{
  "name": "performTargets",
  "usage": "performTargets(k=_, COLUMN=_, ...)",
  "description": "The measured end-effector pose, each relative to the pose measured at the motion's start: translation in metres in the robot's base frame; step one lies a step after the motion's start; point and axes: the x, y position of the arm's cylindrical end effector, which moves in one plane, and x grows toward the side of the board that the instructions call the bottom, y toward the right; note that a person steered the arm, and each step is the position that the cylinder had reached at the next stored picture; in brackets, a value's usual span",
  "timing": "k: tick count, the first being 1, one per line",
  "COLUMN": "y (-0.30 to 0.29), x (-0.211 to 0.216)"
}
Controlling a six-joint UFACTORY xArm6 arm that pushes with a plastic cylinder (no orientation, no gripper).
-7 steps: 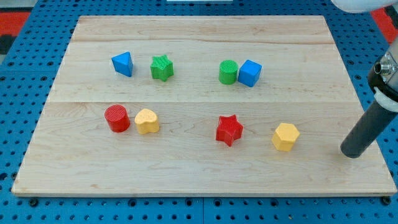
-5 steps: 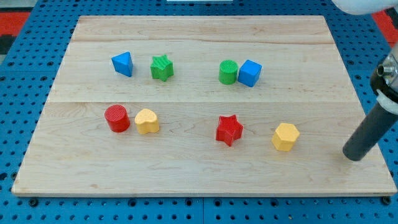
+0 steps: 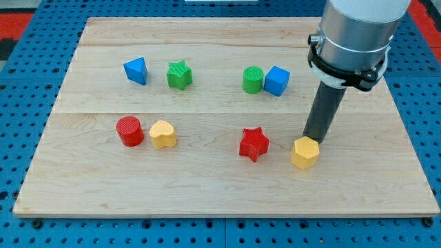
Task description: Slide the yellow hexagon to the bottom of red circle
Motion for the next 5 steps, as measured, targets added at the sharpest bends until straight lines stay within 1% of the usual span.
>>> performTargets(k=1, y=-0.020, x=0.010)
performTargets(k=2, y=0.009, x=0.025)
performTargets(k=3, y=0.013, x=0.036)
performTargets(k=4, y=0.042, x=0.044)
performTargets(k=5, y=-0.016, x=0.042)
